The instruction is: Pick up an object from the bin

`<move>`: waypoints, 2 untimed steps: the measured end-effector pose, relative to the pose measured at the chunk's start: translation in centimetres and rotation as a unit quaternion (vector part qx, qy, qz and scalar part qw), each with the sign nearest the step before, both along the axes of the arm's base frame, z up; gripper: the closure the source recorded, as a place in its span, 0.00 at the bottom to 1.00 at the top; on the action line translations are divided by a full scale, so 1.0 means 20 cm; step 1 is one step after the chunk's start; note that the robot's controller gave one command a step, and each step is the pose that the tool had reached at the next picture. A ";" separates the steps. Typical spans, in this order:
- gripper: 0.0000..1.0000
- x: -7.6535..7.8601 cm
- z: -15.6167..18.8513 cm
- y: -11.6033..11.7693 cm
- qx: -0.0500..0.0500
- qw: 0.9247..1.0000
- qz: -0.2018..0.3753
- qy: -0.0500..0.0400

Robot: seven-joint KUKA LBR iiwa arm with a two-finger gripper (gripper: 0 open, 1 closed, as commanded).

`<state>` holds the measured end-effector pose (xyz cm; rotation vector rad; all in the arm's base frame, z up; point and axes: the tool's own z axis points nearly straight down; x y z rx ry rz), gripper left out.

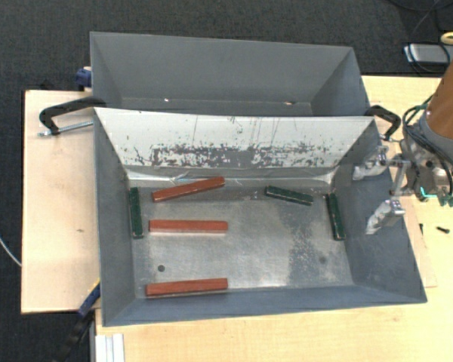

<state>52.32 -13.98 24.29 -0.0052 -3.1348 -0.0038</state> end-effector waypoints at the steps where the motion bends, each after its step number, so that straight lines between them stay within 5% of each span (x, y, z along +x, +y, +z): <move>1: 0.00 0.01 0.02 0.00 -0.001 1.000 0.002 -0.005; 2: 0.00 0.18 -0.37 0.14 -0.001 1.000 0.000 -0.006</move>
Offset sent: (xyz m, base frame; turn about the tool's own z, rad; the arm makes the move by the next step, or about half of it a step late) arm 0.0739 0.0602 -0.1729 0.0004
